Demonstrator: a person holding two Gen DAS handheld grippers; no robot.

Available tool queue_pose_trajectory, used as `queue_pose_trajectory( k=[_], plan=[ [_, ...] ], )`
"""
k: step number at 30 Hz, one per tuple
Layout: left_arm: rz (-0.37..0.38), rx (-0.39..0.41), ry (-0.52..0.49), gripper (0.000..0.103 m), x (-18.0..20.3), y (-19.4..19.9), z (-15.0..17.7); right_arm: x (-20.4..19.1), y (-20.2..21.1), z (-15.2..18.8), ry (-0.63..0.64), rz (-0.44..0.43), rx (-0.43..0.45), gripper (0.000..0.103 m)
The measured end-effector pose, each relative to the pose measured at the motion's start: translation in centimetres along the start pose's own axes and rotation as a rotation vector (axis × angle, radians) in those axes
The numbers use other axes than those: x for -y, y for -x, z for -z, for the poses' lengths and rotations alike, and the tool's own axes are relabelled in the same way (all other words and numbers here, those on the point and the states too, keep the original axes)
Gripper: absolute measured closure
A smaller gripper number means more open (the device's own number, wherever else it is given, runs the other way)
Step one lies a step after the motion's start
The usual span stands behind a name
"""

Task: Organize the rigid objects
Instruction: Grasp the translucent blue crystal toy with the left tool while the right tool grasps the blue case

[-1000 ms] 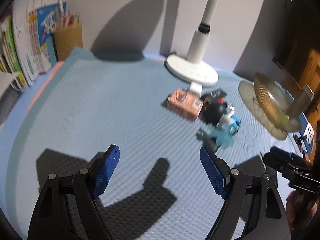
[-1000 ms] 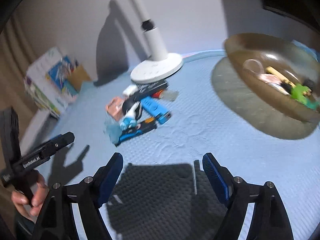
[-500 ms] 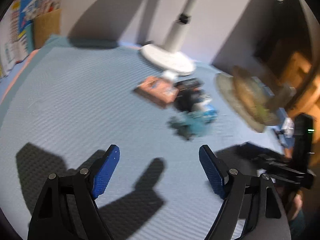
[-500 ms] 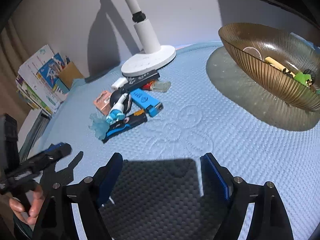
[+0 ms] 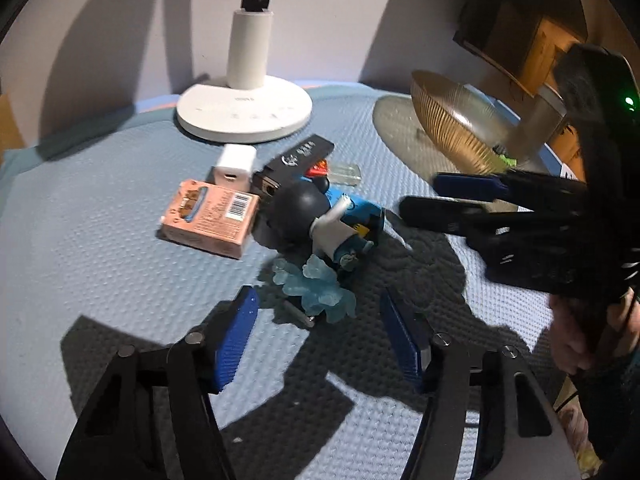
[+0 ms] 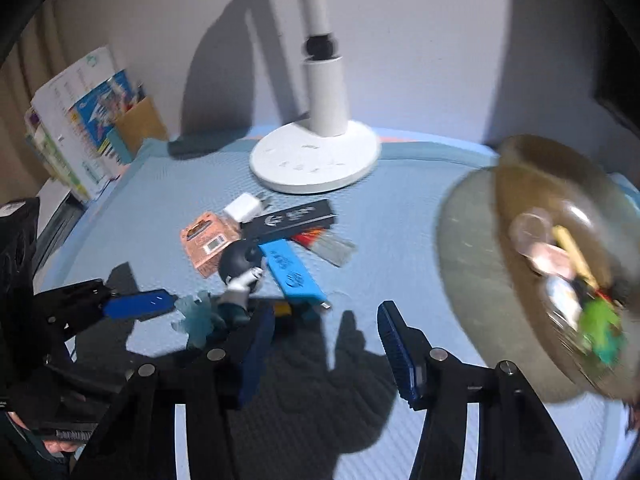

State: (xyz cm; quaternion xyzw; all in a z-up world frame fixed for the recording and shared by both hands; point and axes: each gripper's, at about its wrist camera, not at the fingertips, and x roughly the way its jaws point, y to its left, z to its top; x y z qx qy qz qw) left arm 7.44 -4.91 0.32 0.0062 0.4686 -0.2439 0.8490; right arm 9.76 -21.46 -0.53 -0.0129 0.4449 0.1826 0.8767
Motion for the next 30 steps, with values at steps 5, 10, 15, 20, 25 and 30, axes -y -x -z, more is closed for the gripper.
queue_pose_trajectory(
  k=[5,10,15,20,25,30],
  plan=[
    [0.012,-0.007,0.002,0.056,-0.1,-0.7,-0.3,-0.7,-3.0,-0.7,0.062,0.020,-0.038,0.052],
    [0.049,-0.004,0.046,0.069,-1.2,-1.1,-0.3,-0.9,-5.0,-1.5,0.068,0.015,-0.066,0.057],
    [0.054,0.019,0.086,0.072,-2.0,-0.2,0.1,-1.8,-5.4,-1.4,0.118,0.021,-0.071,0.070],
    [0.053,0.038,0.120,0.072,-2.7,1.3,1.3,-0.1,-4.5,-0.8,0.062,0.070,-0.149,0.078],
    [0.068,0.031,0.150,0.072,-3.1,2.8,4.1,3.0,-1.6,2.2,-0.057,0.009,-0.168,0.078],
    [0.072,0.015,0.139,0.072,-2.4,3.5,6.4,1.9,2.0,7.1,-0.059,-0.011,-0.169,0.078]
  ],
)
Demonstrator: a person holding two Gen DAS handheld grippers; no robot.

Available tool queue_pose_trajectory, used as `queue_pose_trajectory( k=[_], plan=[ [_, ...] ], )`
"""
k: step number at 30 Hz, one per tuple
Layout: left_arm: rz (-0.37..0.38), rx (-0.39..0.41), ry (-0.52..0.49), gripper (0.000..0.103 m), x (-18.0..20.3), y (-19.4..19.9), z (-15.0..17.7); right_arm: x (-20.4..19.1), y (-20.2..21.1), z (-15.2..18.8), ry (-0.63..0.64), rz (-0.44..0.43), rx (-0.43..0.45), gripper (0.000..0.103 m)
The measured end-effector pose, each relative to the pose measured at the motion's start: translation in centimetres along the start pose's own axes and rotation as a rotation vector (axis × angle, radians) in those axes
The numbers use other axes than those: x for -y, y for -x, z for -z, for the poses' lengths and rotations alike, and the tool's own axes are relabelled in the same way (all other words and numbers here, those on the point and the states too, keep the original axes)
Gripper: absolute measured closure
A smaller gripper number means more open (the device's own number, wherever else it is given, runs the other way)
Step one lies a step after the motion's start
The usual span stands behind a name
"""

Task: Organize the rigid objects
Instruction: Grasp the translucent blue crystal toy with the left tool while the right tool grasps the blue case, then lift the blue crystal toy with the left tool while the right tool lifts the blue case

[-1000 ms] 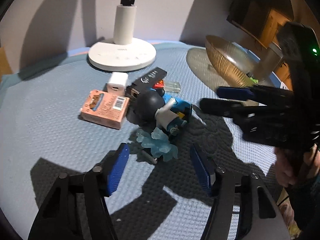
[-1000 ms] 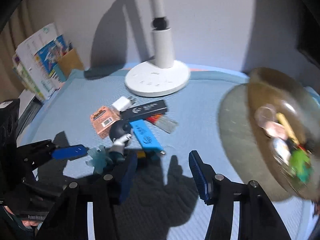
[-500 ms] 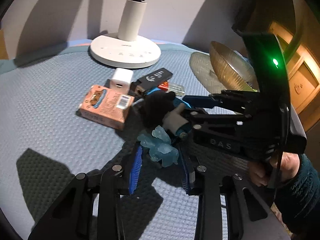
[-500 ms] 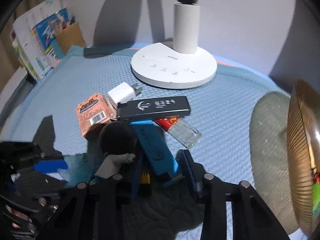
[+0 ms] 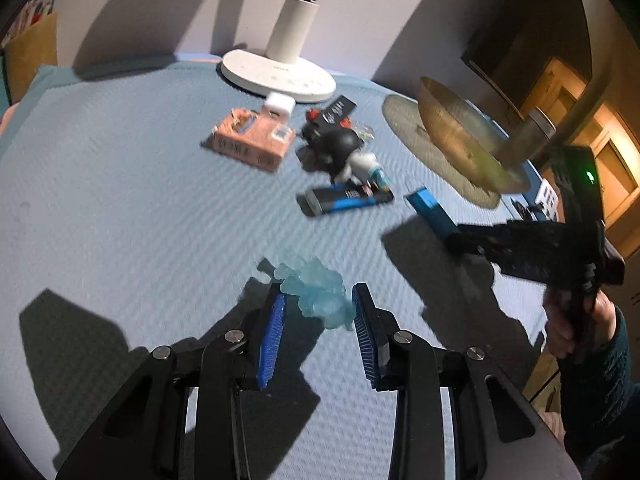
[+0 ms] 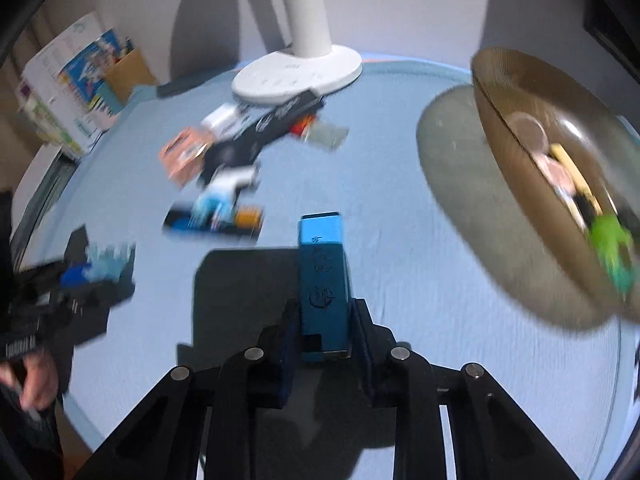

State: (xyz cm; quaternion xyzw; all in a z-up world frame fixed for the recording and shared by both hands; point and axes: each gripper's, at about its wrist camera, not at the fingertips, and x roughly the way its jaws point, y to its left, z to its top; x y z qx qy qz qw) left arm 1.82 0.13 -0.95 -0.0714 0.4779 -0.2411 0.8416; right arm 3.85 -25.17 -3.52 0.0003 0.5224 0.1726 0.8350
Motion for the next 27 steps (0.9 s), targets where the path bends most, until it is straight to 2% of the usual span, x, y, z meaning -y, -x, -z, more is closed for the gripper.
queue_pose_trajectory(
  k=[4,7,9,11,15,17,19,20,24,27],
  plan=[
    [-0.023,0.007,0.002,0.072,0.2,-0.4,0.6,-0.1,0.7,2.6,0.001,-0.001,0.012,0.078],
    [0.006,0.044,0.052,0.071,-0.5,-0.4,0.7,-0.2,0.8,2.7,0.012,0.004,0.007,0.078],
    [0.018,0.055,0.070,0.063,-0.7,-0.1,1.0,-0.7,0.7,2.1,0.020,0.026,-0.007,0.076],
    [0.025,0.061,0.076,0.060,-0.7,0.1,1.2,-1.2,0.7,1.8,0.037,0.050,0.000,0.073],
    [-0.048,0.045,0.024,0.057,0.5,-0.3,0.9,-1.4,0.0,1.5,0.018,0.064,0.003,0.071],
    [-0.107,0.031,0.003,0.057,1.1,-0.9,0.4,-1.5,-0.1,1.4,0.007,0.062,0.020,0.066],
    [-0.125,0.039,0.000,0.057,1.3,-1.2,0.0,-1.6,-0.2,1.3,-0.002,0.060,0.029,0.061],
    [-0.131,0.037,-0.003,0.058,1.4,-1.4,-0.1,-1.7,-0.3,1.3,-0.004,0.063,0.034,0.060],
    [-0.163,0.036,-0.037,0.077,1.9,-1.6,-0.1,-2.3,-0.3,1.6,0.021,0.099,0.062,0.062],
    [-0.167,0.039,-0.030,0.077,2.1,-1.4,0.1,-2.4,0.1,2.1,0.041,0.107,0.079,0.076]
  ],
)
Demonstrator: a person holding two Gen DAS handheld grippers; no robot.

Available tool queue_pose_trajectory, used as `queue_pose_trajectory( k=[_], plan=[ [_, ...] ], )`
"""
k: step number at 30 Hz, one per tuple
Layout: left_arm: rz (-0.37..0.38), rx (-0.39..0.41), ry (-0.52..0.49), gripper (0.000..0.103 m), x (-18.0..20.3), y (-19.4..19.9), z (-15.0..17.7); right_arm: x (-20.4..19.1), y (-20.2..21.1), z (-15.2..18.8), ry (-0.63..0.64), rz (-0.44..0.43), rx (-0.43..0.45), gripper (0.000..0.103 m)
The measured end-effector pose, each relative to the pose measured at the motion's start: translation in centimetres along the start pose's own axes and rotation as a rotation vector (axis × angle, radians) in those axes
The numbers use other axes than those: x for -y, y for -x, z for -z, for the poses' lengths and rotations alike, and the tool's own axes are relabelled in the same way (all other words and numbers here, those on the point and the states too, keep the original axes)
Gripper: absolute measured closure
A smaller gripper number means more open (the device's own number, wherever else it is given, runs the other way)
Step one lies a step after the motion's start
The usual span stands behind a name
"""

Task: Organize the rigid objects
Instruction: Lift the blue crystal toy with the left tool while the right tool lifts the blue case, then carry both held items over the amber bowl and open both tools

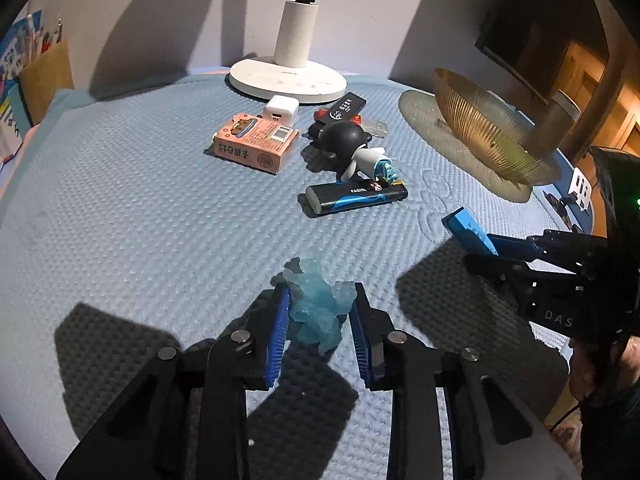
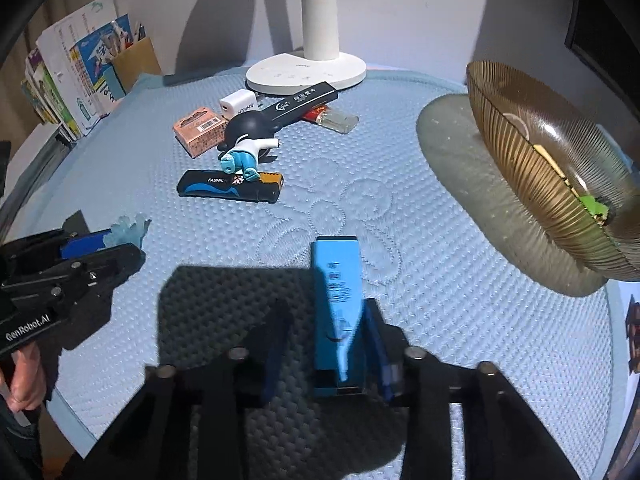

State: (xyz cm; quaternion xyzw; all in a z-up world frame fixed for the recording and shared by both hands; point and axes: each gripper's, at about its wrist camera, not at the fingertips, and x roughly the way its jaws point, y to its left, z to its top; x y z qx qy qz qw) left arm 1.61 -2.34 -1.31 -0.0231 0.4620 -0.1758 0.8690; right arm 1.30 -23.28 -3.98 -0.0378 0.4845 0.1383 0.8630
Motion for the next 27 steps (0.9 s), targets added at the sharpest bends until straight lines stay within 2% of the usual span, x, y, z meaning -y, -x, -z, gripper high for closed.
queue_pose_trajectory(
  k=[1,8,13,20,23,25,27],
  plan=[
    [0.003,-0.001,0.004,0.077,0.0,0.1,0.0,0.1,0.1,0.2,0.000,-0.011,0.000,0.079],
    [0.057,0.032,-0.013,0.077,1.7,1.2,-0.2,2.2,2.2,2.9,-0.057,-0.065,-0.001,0.080],
    [0.081,0.076,-0.085,0.077,4.8,2.7,-1.7,5.5,5.4,3.6,-0.130,-0.031,0.057,0.080],
    [0.102,0.139,-0.158,0.077,9.2,3.7,-5.6,11.7,11.3,2.1,-0.219,0.076,0.196,0.080],
    [0.065,0.203,-0.179,0.077,11.2,3.9,-9.0,14.6,13.5,0.6,-0.240,0.169,0.259,0.080],
    [0.088,0.219,-0.176,0.078,12.3,3.7,-11.4,16.6,14.5,-0.7,-0.257,0.250,0.288,0.080],
    [0.118,0.231,-0.183,0.078,13.9,2.8,-14.2,18.2,14.7,-2.0,-0.267,0.288,0.304,0.080]
  ],
)
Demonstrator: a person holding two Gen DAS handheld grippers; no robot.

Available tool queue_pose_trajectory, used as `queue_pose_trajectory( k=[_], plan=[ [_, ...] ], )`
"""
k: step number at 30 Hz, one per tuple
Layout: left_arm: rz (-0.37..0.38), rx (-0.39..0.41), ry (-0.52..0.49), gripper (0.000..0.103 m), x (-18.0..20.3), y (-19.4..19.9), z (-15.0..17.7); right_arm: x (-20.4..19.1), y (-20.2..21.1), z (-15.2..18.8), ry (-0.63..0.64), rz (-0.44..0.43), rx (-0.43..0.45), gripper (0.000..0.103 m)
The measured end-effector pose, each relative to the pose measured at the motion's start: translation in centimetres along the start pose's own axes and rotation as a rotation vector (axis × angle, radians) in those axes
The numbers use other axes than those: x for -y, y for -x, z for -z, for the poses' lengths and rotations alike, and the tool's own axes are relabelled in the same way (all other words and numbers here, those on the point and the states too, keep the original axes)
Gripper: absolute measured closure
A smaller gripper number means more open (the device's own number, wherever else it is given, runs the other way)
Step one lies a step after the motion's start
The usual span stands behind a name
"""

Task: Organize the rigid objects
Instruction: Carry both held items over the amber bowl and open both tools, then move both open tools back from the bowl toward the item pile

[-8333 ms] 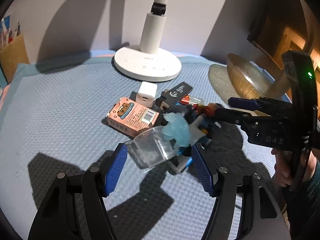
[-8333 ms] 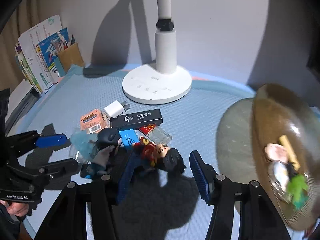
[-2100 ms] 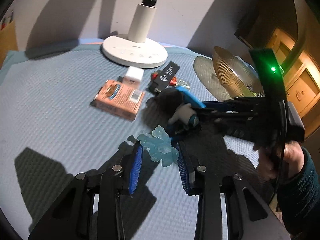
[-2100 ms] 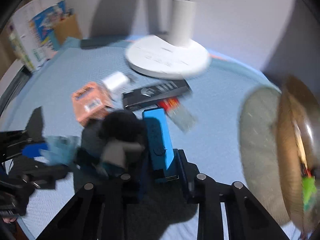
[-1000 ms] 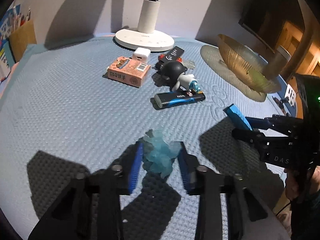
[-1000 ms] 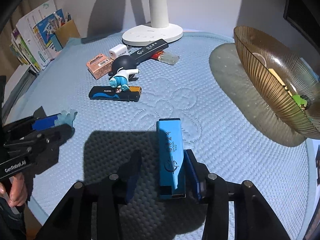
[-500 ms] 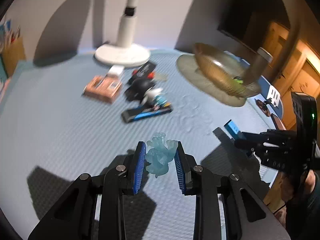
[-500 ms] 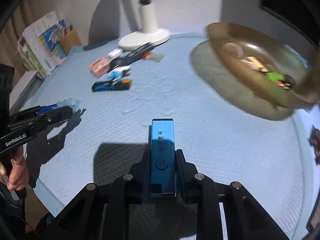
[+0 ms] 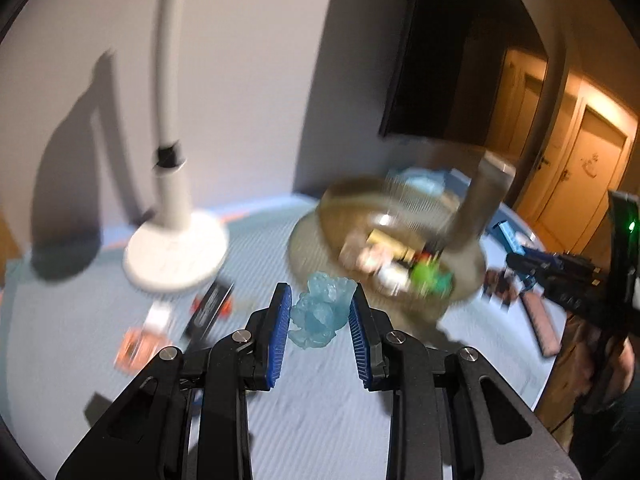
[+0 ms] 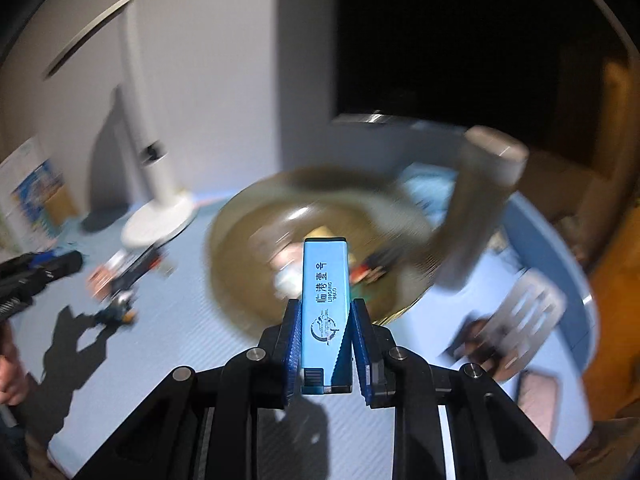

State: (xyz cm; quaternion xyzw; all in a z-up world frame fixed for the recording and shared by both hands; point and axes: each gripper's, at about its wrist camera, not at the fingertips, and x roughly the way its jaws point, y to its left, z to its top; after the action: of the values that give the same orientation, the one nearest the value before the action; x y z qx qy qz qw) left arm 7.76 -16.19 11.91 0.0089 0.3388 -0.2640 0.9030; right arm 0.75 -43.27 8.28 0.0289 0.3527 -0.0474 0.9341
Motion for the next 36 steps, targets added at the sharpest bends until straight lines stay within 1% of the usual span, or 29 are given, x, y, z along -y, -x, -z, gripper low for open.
queue_pose_trajectory(
  k=[2,5,8,12,14,15,16,18,19,21,22,23,25,27,29,33,34,35,36],
  plan=[
    [0.018,-0.012,0.003,0.078,1.0,-1.8,-1.5,1.2,-1.5,-1.7,-0.011,0.033,0.000,0.080],
    [0.046,-0.046,-0.010,0.078,2.9,-5.3,-2.8,2.6,-4.2,-2.9,-0.025,0.054,-0.042,0.080],
    [0.056,-0.089,-0.027,0.078,4.6,-8.6,-2.7,3.4,-6.4,-3.0,-0.038,0.050,-0.091,0.080],
    [0.074,-0.125,-0.024,0.078,5.3,-10.8,-2.2,4.0,-8.0,-2.5,-0.044,0.052,-0.132,0.080],
    [0.059,-0.138,-0.028,0.077,5.6,-11.7,-2.1,4.4,-8.7,-2.3,-0.050,0.056,-0.149,0.080],
    [0.042,-0.134,-0.028,0.075,5.8,-11.9,-2.0,4.6,-8.9,-2.2,-0.054,0.055,-0.157,0.080],
    [0.033,-0.124,-0.027,0.070,5.9,-11.9,-1.9,4.8,-9.2,-2.1,-0.062,0.053,-0.161,0.080],
    [0.023,-0.122,-0.013,0.031,5.7,-11.7,-1.9,5.3,-9.2,-2.0,-0.098,0.064,-0.169,0.075],
    [0.015,-0.113,-0.003,0.029,5.4,-11.3,-1.9,5.6,-8.9,-2.0,-0.114,0.070,-0.167,0.070],
    [0.017,-0.075,0.018,0.029,4.1,-9.2,-1.9,5.7,-7.5,-2.0,-0.127,0.069,-0.139,0.067],
    [0.024,-0.065,0.031,0.029,3.4,-8.2,-2.0,5.5,-6.5,-2.1,-0.125,0.065,-0.120,0.064],
    [0.031,-0.052,0.047,0.029,2.7,-7.1,-2.0,5.4,-5.9,-2.2,-0.122,0.064,-0.108,0.058],
    [0.031,-0.017,0.095,0.029,0.5,-4.1,-1.9,4.7,-4.1,-2.5,-0.113,0.057,-0.070,0.050],
    [0.017,0.018,0.133,0.029,-1.4,-1.2,-1.5,3.5,-2.2,-2.9,-0.104,0.029,-0.034,0.046],
    [-0.019,0.051,0.159,0.029,-3.6,2.2,-0.6,1.7,-0.1,-3.4,-0.089,-0.032,-0.003,0.046],
    [-0.112,0.095,0.205,0.029,-7.2,6.9,1.8,-2.7,3.0,-3.7,-0.050,-0.164,0.035,0.043],
    [-0.139,0.094,0.227,0.029,-8.5,8.0,2.8,-4.3,3.6,-3.5,-0.030,-0.202,0.042,0.040],
    [-0.155,0.091,0.242,0.029,-9.4,8.5,3.3,-5.7,3.7,-3.3,-0.011,-0.225,0.044,0.032],
    [-0.177,0.086,0.267,0.029,-10.6,9.2,4.3,-7.0,3.8,-2.8,0.004,-0.243,0.048,0.027]
  ],
)
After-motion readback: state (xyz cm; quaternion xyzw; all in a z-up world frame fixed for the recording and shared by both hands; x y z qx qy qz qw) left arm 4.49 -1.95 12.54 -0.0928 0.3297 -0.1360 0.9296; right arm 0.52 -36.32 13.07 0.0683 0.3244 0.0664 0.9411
